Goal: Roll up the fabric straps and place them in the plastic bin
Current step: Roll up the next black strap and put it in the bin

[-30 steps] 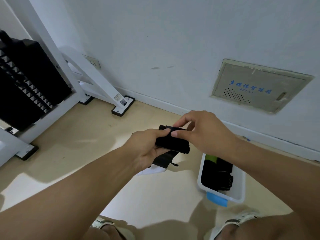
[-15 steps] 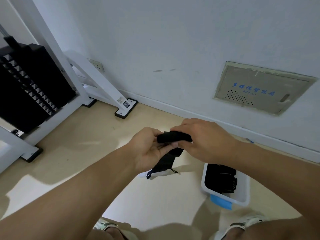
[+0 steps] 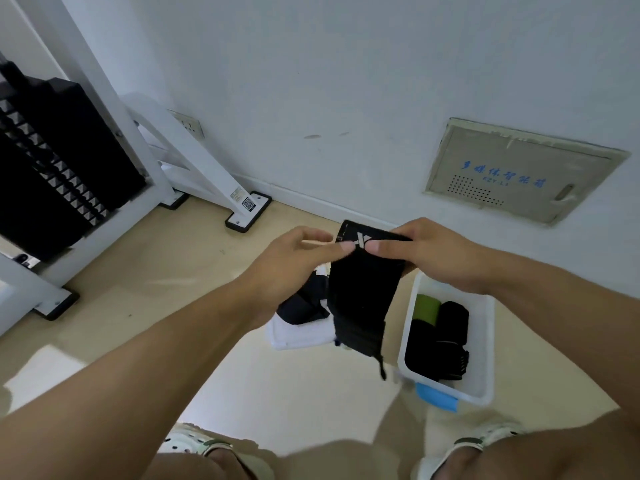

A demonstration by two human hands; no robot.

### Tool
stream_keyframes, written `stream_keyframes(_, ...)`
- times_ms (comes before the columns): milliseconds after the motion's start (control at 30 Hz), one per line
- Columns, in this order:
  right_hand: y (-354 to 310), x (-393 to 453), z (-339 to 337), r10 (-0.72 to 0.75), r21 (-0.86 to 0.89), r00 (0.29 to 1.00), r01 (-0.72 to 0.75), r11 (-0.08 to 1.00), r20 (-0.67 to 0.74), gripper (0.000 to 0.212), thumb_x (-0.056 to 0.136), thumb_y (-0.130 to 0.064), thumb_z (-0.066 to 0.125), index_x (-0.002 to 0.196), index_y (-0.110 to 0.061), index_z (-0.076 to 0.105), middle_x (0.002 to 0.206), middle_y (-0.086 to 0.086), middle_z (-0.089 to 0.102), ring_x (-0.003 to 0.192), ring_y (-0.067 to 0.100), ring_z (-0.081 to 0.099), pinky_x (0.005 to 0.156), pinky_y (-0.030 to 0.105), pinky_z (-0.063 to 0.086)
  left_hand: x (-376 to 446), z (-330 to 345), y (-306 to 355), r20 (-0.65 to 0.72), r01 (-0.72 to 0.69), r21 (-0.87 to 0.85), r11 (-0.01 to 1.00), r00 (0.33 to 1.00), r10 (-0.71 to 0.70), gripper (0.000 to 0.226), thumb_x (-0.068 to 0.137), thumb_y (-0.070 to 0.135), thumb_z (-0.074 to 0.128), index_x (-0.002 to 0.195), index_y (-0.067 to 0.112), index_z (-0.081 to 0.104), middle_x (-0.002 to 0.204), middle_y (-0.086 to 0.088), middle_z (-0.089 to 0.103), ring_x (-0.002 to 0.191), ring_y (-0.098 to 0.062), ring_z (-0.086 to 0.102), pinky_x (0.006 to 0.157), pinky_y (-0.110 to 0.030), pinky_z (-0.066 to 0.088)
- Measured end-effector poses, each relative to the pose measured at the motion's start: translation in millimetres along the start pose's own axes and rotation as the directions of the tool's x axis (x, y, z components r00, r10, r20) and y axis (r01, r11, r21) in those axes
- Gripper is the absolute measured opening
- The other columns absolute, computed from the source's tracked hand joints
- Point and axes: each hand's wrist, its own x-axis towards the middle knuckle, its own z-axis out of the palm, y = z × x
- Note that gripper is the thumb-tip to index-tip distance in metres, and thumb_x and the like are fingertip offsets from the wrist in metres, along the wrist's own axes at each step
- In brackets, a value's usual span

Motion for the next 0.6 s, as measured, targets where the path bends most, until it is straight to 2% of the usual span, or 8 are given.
stream_keyframes(33, 0.8, 0.9, -0.2, 0.013, 0.039, 1.000, -0.014, 0.999, 0.026, 0.030, 0.097, -0.035, 0.064, 0.089, -0.009, 0.077, 0.086, 0.006, 0.078, 0.084, 0.021, 0.074, 0.082, 0.032, 0.056, -0.6, 0.9, -0.8, 0.027, -0.068, 0.027, 0.997, 0.997, 0.067, 0.045, 0.079, 0.041, 0.087, 0.119, 0.031, 0.067, 0.115, 0.009, 0.076, 0.105, -0.008, 0.072, 0.085, -0.028, 0.055)
stream_keyframes(100, 2.2, 2.3, -0.4, 0.049, 0.098, 0.996, -0.057, 0.994, 0.077, 0.035, 0.096, -0.035, 0.064, 0.099, -0.002, 0.076, 0.097, 0.012, 0.078, 0.095, 0.028, 0.074, 0.089, 0.036, 0.058, 0.6, 4.1, -4.4, 0.031, -0.203, 0.114, 0.973, 0.979, 0.201, 0.049, 0.078, 0.028, 0.089, 0.121, 0.034, 0.066, 0.109, 0.010, 0.077, 0.105, -0.007, 0.073, 0.094, -0.036, 0.057)
stream_keyframes(167, 2.9, 2.9, -0.7, 0.095, 0.146, 0.989, -0.111, 0.983, 0.117, 0.037, 0.094, -0.036, 0.065, 0.103, -0.001, 0.075, 0.102, 0.015, 0.078, 0.098, 0.029, 0.073, 0.090, 0.035, 0.058, 1.2, 8.1, -6.8, 0.011, -0.272, 0.151, 0.950, 0.962, 0.274, 0.066, 0.077, 0.021, 0.091, 0.132, 0.036, 0.058, 0.101, 0.009, 0.077, 0.099, -0.010, 0.074, 0.099, -0.038, 0.057)
stream_keyframes(233, 3.8, 3.7, -1.8, 0.131, 0.203, 0.984, -0.154, 0.967, 0.123, 0.036, 0.090, -0.036, 0.069, 0.103, -0.004, 0.076, 0.104, 0.015, 0.077, 0.095, 0.026, 0.073, 0.087, 0.033, 0.057, 2.7, 10.9, -8.6, 0.012, -0.308, 0.197, 0.931, 0.950, 0.312, 0.084, 0.074, 0.018, 0.092, 0.142, 0.040, 0.048, 0.099, 0.008, 0.075, 0.095, -0.010, 0.073, 0.097, -0.035, 0.057)
stream_keyframes(400, 6.5, 5.3, 1.6, 0.158, 0.254, 0.979, -0.187, 0.949, 0.132, 0.048, 0.091, -0.030, 0.071, 0.124, 0.005, 0.063, 0.115, 0.021, 0.072, 0.095, 0.023, 0.070, 0.083, 0.031, 0.057, 3.3, 14.7, -12.5, 0.052, -0.411, 0.431, 0.803, 0.900, 0.433, 0.077, 0.066, 0.033, 0.095, 0.133, 0.044, 0.059, 0.134, 0.021, 0.049, 0.119, 0.005, 0.054, 0.107, -0.024, 0.047)
stream_keyframes(467, 7.0, 4.8, 4.4, 0.165, 0.254, 0.976, -0.196, 0.947, 0.139, 0.050, 0.092, -0.029, 0.071, 0.128, 0.003, 0.060, 0.122, 0.021, 0.070, 0.099, 0.024, 0.069, 0.088, 0.035, 0.055, 2.6, 14.9, -10.6, 0.086, -0.428, 0.541, 0.724, 0.884, 0.459, 0.078, 0.063, 0.042, 0.095, 0.133, 0.044, 0.058, 0.145, 0.025, 0.040, 0.130, 0.007, 0.044, 0.107, -0.020, 0.040)
stream_keyframes(533, 6.7, 4.2, 6.5, 0.174, 0.262, 0.975, -0.205, 0.943, 0.139, 0.050, 0.091, -0.030, 0.072, 0.130, 0.000, 0.060, 0.124, 0.020, 0.068, 0.100, 0.024, 0.067, 0.094, 0.037, 0.054, 1.9, 14.8, -7.8, 0.111, -0.438, 0.631, 0.640, 0.867, 0.485, 0.082, 0.063, 0.049, 0.093, 0.136, 0.040, 0.058, 0.139, 0.026, 0.045, 0.129, 0.005, 0.041, 0.105, -0.018, 0.038)
stream_keyframes(600, 5.5, 3.3, 8.0, 0.177, 0.271, 0.975, -0.209, 0.940, 0.136, 0.049, 0.091, -0.030, 0.072, 0.129, -0.001, 0.061, 0.124, 0.019, 0.068, 0.099, 0.022, 0.067, 0.092, 0.036, 0.054, 0.4, 15.7, -5.0, 0.142, -0.462, 0.675, 0.575, 0.846, 0.514, 0.083, 0.062, 0.052, 0.092, 0.137, 0.037, 0.059, 0.123, 0.027, 0.053, 0.120, 0.002, 0.045, 0.100, -0.017, 0.039)
